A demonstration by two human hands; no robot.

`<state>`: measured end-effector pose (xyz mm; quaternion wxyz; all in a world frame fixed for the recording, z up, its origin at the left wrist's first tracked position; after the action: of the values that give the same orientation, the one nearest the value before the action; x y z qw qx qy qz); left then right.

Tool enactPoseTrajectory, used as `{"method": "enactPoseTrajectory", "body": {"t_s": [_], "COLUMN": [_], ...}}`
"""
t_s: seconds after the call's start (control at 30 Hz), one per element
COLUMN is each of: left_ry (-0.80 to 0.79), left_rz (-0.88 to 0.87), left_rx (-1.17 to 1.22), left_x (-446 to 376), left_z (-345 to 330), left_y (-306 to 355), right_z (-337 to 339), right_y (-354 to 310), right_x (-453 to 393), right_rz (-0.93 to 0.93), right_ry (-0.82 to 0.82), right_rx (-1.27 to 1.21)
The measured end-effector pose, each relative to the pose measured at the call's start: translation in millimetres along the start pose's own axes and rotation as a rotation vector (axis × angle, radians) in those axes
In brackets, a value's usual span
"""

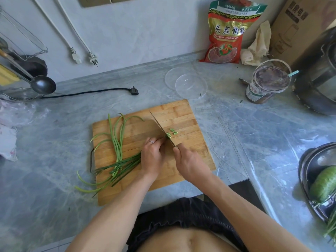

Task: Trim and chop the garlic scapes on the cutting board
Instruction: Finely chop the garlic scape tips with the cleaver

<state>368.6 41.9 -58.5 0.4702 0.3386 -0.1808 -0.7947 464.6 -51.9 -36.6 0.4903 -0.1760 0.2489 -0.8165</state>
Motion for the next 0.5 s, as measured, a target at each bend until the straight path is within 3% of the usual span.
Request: {"method": "enactPoseTrajectory", "body": {"t_s": [0.33,0.5], "left_ry": [0.04,0.049], "left_rz": [-0.008,-0.047], "left_rx": [0.01,0.003], "left_x": [0,2], "left_z": [7,8], "left_y": [1,7], "right_z": [9,14], "right_y": [7,14], "right_x": [-14,-14], "right_rz": [-0.208,-0.174], "right_ry": [-0.024,-0.027], "right_rx": [-0.225,-0.199]}}
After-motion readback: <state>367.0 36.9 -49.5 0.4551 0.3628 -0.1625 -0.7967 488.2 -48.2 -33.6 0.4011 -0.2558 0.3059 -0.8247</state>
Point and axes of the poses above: each hand's wrist, its own x-axis away from the middle knuckle, its own z-axis out of the back of the hand, y = z × x, the point moved 10 cm from there along -x, towards the middle knuckle, and after that the axes turned 12 degrees about y, right-handed, at the moved point
